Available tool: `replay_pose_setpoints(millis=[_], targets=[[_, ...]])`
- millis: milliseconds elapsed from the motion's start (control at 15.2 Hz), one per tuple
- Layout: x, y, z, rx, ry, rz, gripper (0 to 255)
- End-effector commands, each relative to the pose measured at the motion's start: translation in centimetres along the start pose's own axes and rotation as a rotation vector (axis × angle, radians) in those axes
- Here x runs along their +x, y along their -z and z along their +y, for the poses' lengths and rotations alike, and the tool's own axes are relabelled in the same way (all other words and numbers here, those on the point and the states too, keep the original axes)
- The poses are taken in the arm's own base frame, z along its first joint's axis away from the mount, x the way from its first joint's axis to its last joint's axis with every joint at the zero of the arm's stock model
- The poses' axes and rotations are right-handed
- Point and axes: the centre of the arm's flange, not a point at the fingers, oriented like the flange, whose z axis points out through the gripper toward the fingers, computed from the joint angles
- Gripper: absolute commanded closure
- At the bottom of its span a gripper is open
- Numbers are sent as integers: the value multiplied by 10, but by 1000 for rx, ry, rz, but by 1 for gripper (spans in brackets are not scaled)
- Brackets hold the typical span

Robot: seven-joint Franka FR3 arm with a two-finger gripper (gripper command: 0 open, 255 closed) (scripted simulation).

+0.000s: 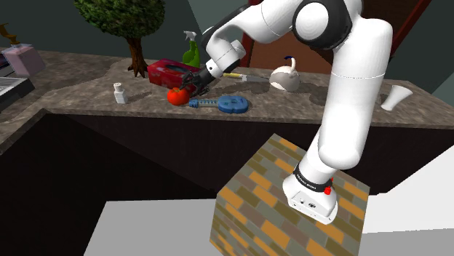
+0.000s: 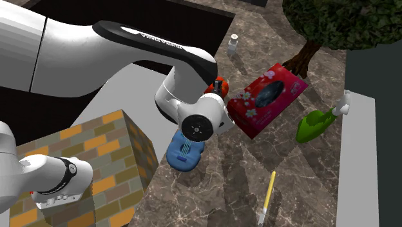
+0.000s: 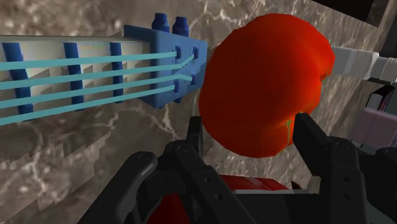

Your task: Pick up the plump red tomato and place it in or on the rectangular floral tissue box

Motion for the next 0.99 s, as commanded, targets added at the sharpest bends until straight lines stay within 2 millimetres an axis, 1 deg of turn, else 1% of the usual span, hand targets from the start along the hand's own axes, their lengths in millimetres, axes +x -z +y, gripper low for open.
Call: replay_pose_setpoints(millis=[0, 66, 924], targets=[[0, -1, 1, -1, -1, -1, 255], [0, -1, 1, -1, -1, -1, 255], [6, 47, -49, -1, -1, -1, 255]])
